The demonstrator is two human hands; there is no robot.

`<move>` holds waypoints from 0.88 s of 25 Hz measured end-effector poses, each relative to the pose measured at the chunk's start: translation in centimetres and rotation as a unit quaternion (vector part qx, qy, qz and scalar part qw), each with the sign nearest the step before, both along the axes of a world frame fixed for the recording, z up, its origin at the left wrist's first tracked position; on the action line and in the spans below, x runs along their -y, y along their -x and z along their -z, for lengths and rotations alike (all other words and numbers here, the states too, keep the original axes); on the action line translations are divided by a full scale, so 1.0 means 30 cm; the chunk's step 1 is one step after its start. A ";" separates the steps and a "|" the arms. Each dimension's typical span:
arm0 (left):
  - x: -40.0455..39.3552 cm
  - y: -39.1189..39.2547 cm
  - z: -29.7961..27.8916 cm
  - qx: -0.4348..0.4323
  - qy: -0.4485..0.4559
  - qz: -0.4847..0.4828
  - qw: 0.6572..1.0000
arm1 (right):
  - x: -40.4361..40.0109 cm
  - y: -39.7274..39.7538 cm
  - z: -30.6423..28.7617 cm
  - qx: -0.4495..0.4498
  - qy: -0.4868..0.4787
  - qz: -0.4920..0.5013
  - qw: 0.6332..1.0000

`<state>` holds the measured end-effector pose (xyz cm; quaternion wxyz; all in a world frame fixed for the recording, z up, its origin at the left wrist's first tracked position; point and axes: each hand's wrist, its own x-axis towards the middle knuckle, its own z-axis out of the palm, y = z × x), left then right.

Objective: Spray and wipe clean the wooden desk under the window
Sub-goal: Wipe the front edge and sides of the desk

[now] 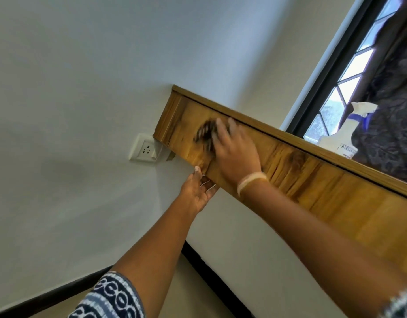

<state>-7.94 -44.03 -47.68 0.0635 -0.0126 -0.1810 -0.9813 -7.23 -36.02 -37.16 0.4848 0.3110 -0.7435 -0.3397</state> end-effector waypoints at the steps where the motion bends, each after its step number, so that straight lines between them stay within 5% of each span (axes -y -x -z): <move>1: 0.001 -0.008 -0.002 0.003 0.013 0.001 1.000 | -0.071 -0.032 0.084 0.016 -0.011 -0.012 1.000; 4: 0.025 -0.027 -0.027 0.038 0.070 0.004 0.997 | -0.247 -0.114 0.163 0.038 -0.049 -0.043 0.997; 6: 0.060 -0.055 -0.046 0.083 0.240 -0.053 0.966 | -0.269 -0.110 0.057 -0.016 -0.035 -0.041 0.998; 7: 0.071 -0.070 -0.059 0.112 0.365 -0.107 0.918 | -0.260 -0.109 -0.026 -0.045 -0.004 -0.031 0.999; 9: 0.064 -0.099 -0.083 0.135 0.595 -0.272 0.744 | -0.225 -0.109 -0.175 -0.076 0.043 -0.020 0.996; 11: 0.018 -0.138 -0.139 0.067 0.698 -0.393 0.594 | -0.220 -0.110 -0.208 -0.077 0.048 -0.024 0.996; 16: -0.067 -0.181 -0.326 -0.117 0.791 -0.467 0.376 | -0.482 -0.235 -0.125 -0.075 0.096 -0.025 0.992; 18: -0.099 -0.178 -0.340 -0.154 0.814 -0.443 0.342 | -0.633 -0.315 -0.107 -0.114 0.143 -0.022 0.983; 22: -0.123 -0.174 -0.348 -0.162 0.799 -0.462 0.350 | -0.648 -0.328 -0.097 -0.167 0.163 -0.021 0.972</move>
